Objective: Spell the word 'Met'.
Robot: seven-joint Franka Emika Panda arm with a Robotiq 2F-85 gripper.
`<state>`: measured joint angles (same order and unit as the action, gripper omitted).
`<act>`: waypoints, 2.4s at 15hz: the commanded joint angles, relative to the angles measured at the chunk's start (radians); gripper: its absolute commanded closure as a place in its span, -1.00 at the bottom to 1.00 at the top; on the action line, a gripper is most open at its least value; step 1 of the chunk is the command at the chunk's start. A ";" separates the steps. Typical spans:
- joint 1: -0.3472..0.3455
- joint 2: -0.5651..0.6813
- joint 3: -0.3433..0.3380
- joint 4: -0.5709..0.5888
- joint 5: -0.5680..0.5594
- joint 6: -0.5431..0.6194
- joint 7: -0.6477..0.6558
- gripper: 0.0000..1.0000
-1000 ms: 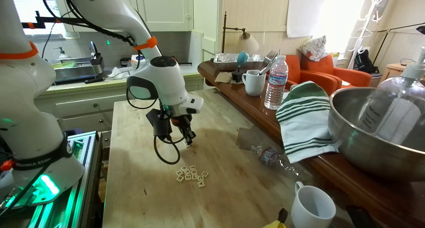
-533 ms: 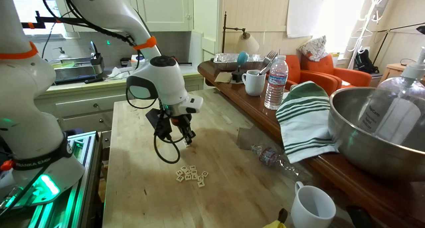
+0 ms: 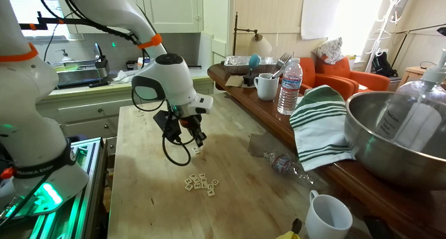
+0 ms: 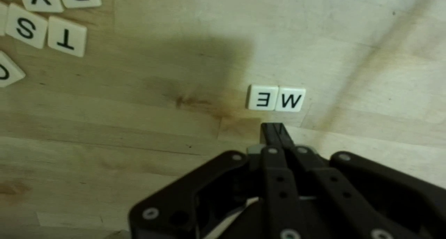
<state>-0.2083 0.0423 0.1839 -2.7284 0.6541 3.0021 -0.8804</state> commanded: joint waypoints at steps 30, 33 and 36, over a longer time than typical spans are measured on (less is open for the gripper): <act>-0.096 -0.004 -0.267 -0.014 -0.464 -0.015 0.453 1.00; -0.095 0.004 -0.269 -0.016 -0.501 -0.009 0.485 1.00; -0.093 0.008 -0.266 -0.018 -0.519 -0.011 0.505 1.00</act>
<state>-0.3118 0.0438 -0.0719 -2.7460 0.1817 3.0168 -0.4266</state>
